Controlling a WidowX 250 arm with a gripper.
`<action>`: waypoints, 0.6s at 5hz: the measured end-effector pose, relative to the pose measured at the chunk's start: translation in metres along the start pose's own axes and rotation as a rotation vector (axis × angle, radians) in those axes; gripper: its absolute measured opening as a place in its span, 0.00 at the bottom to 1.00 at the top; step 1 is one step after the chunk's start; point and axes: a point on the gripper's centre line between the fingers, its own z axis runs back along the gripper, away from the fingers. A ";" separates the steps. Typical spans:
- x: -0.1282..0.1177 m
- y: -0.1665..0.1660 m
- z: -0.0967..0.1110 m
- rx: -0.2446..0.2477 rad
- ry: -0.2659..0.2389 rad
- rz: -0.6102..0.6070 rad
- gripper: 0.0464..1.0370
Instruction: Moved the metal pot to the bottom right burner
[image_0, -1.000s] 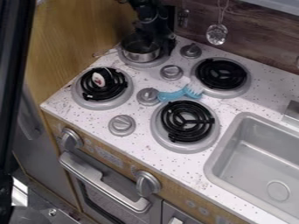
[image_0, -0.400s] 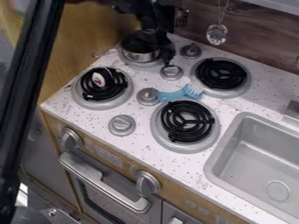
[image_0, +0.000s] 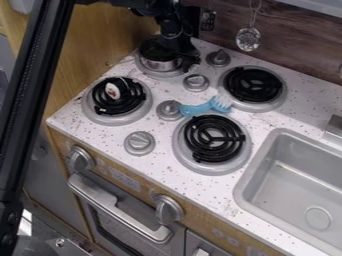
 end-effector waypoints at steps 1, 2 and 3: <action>-0.001 -0.002 -0.001 -0.014 0.001 -0.002 0.12; 0.002 -0.004 0.002 -0.032 -0.028 -0.027 0.05; 0.002 -0.015 0.013 -0.083 -0.070 -0.094 0.04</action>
